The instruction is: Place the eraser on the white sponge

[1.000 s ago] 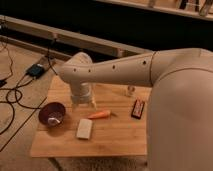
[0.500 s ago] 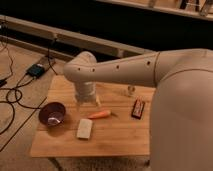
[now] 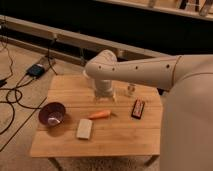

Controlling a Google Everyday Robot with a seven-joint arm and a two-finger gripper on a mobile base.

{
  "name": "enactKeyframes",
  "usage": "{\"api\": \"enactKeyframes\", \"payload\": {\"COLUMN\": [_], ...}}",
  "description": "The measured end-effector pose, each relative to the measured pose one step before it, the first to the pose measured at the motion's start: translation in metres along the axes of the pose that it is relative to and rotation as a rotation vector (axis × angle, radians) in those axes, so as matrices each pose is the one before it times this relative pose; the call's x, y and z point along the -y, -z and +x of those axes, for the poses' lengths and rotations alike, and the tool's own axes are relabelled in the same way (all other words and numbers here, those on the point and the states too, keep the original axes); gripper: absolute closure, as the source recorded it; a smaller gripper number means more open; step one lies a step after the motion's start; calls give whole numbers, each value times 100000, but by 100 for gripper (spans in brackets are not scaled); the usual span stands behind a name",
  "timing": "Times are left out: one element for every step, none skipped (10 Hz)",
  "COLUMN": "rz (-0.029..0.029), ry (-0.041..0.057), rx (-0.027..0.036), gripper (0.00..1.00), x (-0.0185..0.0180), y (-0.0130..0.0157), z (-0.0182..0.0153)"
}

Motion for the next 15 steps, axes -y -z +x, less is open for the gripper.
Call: {"api": "enactKeyframes", "payload": {"rz": [-231, 77, 129, 83, -502, -210, -919, -816, -689, -792, -131, -95, -172, -341, -64], "ry": [-1166, -1601, -1386, -3074, -2408, -2216, -2882, -2000, -1502, -1856, -873, -918, -1080, -1250, -1506], "rx": [549, 32, -144, -1298, -1113, -1379, -1455, -1052, -849, -1252, -686, -864, -578, -159, -196], "gripper": [35, 35, 35, 35, 35, 35, 35, 35, 35, 35, 35, 35, 35, 35, 35], "x": [1361, 1581, 1166, 2157, 1306, 1200, 1436, 970, 722, 969, 528, 563, 565, 535, 622], "y": [-456, -624, -481, -1081, -806, -701, -947, -731, -701, -1045, -545, -699, -671, -535, -586], "z": [-561, -459, -301, -335, -288, -222, -635, -674, -705, -1058, -573, -633, -677, -681, -629]}}
